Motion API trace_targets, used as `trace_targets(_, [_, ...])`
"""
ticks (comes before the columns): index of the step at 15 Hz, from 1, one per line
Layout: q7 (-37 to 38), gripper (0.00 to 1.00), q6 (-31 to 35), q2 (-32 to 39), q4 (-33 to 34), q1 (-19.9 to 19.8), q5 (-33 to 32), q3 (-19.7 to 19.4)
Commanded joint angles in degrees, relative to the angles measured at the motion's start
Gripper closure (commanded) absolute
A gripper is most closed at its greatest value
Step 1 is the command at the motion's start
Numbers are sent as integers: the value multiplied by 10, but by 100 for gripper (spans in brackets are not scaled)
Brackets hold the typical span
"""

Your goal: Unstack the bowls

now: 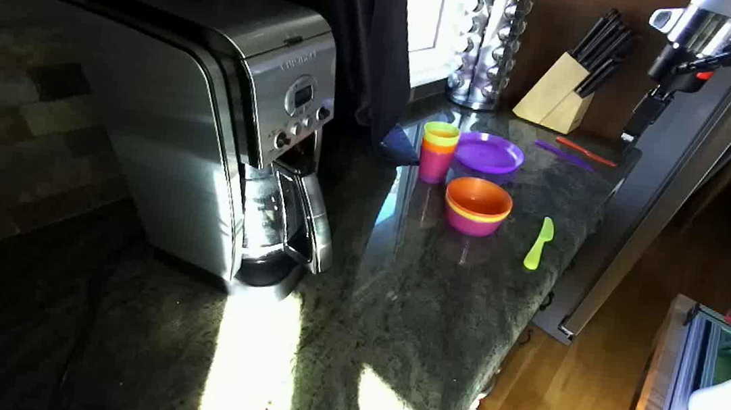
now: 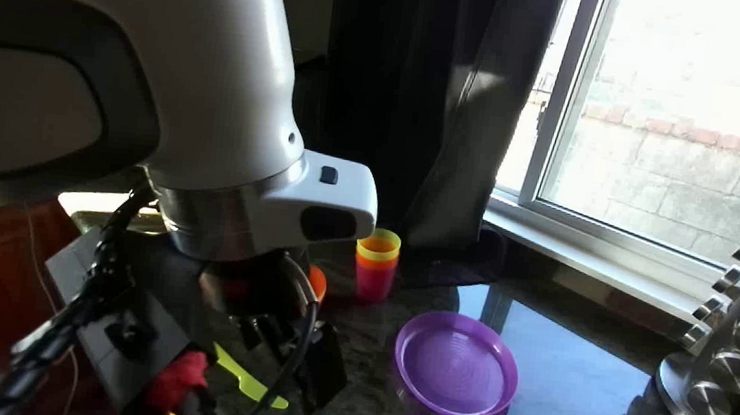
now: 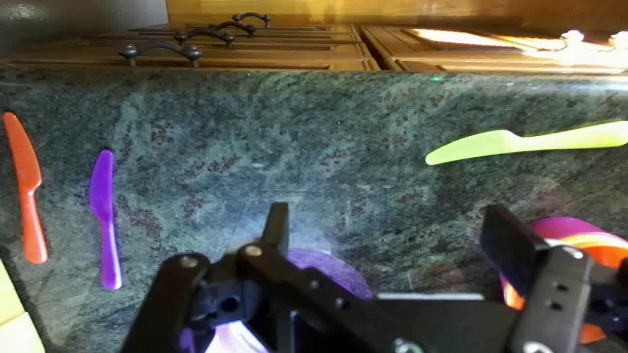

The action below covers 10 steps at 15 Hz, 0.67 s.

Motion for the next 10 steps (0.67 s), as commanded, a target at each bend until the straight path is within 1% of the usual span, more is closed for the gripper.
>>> trace_targets(1, [-4, 0, -1, 1, 1, -6, 5, 7])
trace_targets(3, [-4, 0, -1, 2, 0, -6, 5, 7])
trace_targets(4, [-12, 0, 6, 11, 3, 9, 13, 9])
trace_targets(6, [8, 0, 6, 26, 11, 40, 48, 28])
trace_targets(9, [39, 0, 14, 59, 23, 82, 89, 71])
trace_targets(10, [61, 0, 17, 75, 27, 89, 97, 89])
